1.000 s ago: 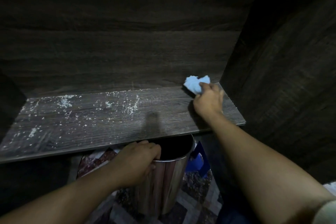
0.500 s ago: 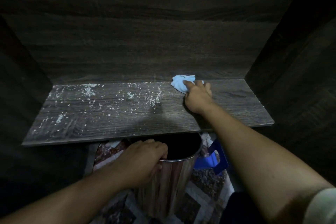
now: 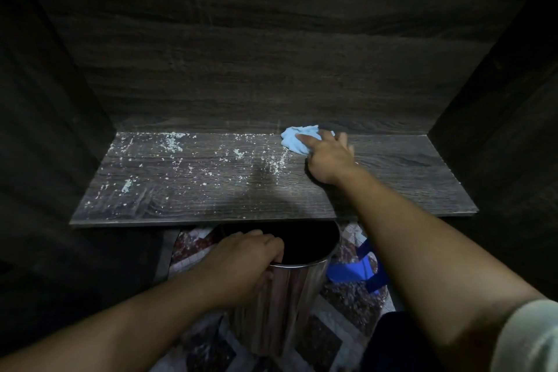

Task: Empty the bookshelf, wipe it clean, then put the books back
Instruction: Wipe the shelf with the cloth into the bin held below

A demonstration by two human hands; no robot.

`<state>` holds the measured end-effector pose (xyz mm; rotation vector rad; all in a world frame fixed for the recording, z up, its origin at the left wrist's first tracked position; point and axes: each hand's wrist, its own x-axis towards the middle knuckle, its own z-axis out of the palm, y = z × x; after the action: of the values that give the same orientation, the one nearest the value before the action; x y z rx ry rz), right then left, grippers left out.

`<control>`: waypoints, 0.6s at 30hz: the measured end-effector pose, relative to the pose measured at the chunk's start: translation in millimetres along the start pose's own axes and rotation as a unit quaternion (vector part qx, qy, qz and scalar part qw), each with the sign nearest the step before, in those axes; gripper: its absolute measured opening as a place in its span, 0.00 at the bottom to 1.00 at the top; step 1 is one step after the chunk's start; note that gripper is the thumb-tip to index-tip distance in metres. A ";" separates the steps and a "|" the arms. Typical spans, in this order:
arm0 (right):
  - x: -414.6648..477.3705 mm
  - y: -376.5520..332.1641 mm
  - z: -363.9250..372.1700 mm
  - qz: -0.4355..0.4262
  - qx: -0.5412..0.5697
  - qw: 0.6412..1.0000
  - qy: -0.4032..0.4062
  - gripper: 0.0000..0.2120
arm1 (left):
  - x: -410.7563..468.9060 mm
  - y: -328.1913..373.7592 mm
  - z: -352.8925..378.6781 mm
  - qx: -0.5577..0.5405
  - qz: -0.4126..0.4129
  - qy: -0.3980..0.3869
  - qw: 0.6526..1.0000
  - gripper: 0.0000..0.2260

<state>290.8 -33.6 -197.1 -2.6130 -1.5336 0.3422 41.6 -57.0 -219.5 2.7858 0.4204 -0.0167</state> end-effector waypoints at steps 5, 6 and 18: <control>-12.8 -1.1 1.6 0.004 -0.007 1.000 -0.012 0.31 | 2.1 4.9 -1.0 0.031 0.001 -0.014 0.999 0.08; -16.3 -1.3 2.3 0.006 -0.002 1.000 -0.014 0.31 | 2.0 5.2 -0.3 0.037 0.000 -0.015 0.999 0.08; -69.7 5.1 8.3 0.005 -0.004 1.000 -0.029 0.32 | 1.1 30.1 -11.3 0.070 -0.004 -0.009 0.998 0.10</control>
<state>260.4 -97.0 -196.0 -2.6412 -1.5419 0.4184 51.0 -80.4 -199.4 2.9182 0.4430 -0.0771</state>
